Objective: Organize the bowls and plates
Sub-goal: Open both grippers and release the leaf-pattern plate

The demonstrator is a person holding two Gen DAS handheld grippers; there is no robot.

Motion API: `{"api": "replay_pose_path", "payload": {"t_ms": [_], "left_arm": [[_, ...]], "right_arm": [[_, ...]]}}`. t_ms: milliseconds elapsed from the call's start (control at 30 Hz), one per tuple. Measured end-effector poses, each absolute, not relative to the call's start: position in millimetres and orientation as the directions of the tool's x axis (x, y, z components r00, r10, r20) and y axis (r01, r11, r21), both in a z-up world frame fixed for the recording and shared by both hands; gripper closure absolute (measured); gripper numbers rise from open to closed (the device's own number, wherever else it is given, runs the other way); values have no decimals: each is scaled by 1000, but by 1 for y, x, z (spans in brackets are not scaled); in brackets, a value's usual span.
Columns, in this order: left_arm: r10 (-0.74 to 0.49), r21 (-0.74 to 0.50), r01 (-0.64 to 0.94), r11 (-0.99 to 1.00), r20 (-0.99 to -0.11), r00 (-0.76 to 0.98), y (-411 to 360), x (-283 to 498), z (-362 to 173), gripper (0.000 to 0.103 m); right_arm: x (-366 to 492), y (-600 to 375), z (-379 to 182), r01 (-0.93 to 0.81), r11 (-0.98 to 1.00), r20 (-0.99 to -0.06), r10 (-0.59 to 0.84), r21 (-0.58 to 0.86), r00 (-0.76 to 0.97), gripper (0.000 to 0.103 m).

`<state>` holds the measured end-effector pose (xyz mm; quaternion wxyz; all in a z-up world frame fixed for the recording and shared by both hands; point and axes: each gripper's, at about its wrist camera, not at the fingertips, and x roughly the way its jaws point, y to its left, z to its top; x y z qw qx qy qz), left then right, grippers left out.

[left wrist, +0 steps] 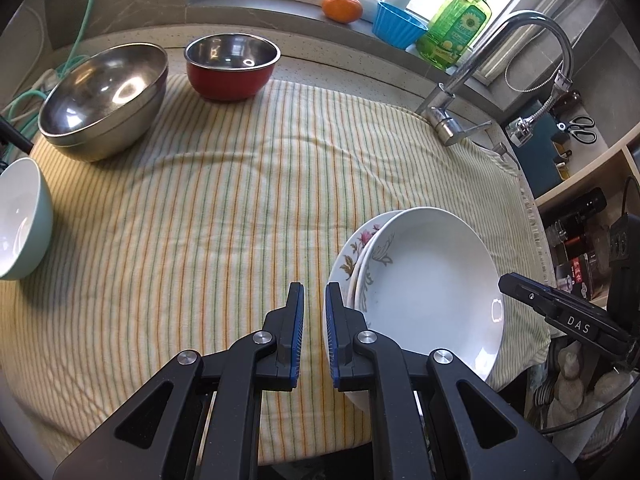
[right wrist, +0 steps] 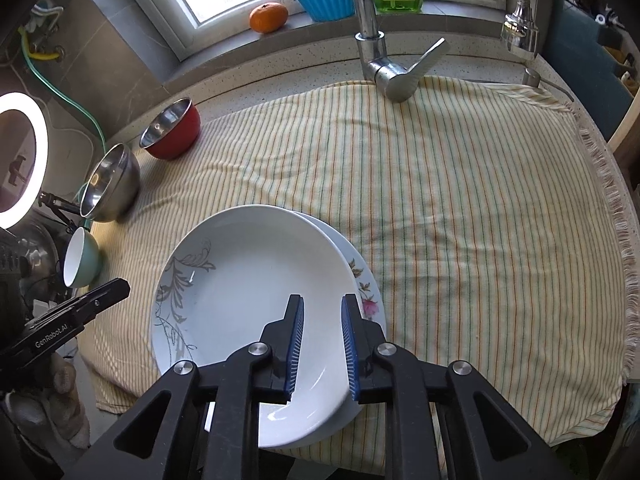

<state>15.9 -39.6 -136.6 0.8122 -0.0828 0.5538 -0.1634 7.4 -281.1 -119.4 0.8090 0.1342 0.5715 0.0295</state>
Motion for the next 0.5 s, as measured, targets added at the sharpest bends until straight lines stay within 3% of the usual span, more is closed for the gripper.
{"api": "replay_pose_path", "payload": {"t_ms": [500], "left_arm": [[-311,-309,70,948,-863,398,22,32,-128,95]], "right_arm": [[39,-228,-106,-2,953,-887,282,302,364,85]]}}
